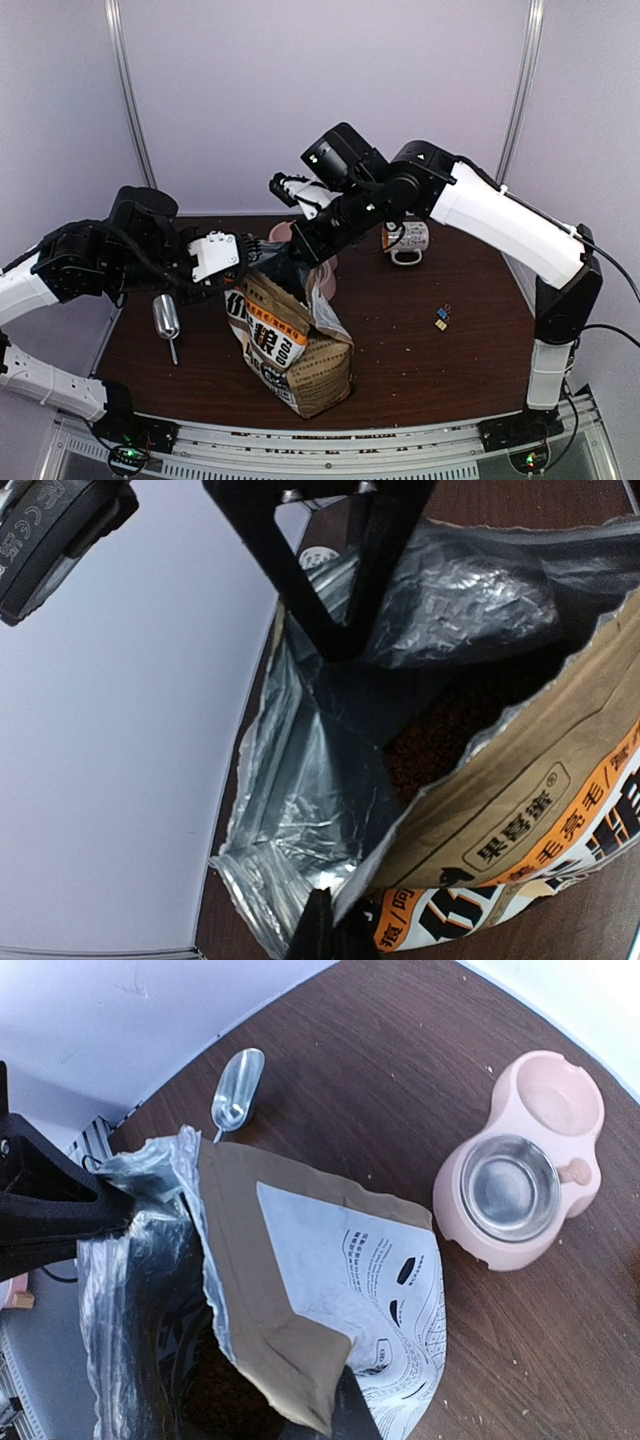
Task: Serve the pet food
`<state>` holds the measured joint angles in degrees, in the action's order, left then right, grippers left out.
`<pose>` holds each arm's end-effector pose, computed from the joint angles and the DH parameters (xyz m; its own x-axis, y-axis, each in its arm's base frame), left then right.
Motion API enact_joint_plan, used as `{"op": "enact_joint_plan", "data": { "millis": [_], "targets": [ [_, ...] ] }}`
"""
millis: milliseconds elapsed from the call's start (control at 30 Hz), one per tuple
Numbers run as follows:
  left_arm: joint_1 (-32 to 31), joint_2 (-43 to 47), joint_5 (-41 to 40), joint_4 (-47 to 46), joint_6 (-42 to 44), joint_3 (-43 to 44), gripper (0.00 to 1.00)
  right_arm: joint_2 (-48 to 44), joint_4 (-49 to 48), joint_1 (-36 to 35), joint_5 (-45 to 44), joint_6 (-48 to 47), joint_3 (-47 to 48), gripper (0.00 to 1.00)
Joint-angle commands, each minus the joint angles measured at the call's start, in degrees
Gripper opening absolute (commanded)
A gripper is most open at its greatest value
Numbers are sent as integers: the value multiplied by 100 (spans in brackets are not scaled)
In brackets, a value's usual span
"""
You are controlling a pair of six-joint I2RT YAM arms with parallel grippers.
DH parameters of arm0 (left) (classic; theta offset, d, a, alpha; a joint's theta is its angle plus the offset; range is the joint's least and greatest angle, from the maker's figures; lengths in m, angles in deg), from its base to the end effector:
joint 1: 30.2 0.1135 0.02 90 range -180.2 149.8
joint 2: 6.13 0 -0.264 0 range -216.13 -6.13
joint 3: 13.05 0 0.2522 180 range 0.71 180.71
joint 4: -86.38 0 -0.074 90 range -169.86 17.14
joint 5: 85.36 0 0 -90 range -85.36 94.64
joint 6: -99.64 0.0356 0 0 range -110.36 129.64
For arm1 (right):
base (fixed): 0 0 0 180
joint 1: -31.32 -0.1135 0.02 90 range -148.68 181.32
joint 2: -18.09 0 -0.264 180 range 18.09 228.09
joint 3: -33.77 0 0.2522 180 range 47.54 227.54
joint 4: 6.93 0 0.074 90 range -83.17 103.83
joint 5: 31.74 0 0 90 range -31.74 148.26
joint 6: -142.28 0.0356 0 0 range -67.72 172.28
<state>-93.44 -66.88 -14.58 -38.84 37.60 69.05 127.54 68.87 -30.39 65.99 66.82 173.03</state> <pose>0.1076 -0.1873 0.3764 0.1182 0.7488 -0.6521 0.7518 0.3616 0.5515 0.1866 0.3568 0.4092 -0.5601 -0.5158 -0.6482 -0.8019 0.5339 0.2681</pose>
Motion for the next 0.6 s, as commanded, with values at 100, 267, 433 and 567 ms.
{"op": "enact_joint_plan", "data": {
  "millis": [100,267,433,567],
  "targets": [
    [215,314,-366,-553,-231,-32,0,56,-1332,-20,-393,123,700,0],
    [216,430,-239,-597,-617,-167,21,48,-1634,-17,-106,10,567,33],
    [216,976,167,-1056,-1237,-426,67,-317,-1738,-16,-175,-194,364,65],
    [224,1352,291,-1330,-2164,-462,82,-1014,-2033,24,-387,-297,-331,76]
  ]
}}
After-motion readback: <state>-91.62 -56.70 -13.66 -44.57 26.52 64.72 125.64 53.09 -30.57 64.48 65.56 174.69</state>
